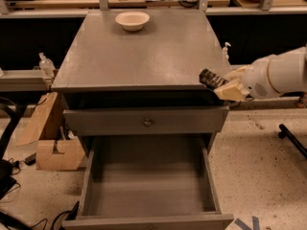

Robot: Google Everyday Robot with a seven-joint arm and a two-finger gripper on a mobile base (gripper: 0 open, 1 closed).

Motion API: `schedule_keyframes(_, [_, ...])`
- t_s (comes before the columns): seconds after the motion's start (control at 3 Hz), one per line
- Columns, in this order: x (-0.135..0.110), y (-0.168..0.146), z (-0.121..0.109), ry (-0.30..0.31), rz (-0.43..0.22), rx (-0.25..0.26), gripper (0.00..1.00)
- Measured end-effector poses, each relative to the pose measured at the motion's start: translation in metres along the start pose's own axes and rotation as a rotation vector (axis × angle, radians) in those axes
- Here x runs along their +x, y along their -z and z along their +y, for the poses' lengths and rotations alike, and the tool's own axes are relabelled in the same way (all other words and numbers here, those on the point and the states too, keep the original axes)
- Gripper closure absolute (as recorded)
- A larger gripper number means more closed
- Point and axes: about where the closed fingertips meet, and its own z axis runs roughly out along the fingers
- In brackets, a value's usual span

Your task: Place rxbar chocolate into middle drawer

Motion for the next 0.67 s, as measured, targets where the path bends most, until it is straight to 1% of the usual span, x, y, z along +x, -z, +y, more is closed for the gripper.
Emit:
schedule_keyframes(0.33, [0.0508,-0.0122,-0.0034,0.035,-0.039,-0.029,1.00])
schedule_keyframes(0.67, [0.0507,-0.0124,-0.0031,0.034,-0.039,-0.030,1.00])
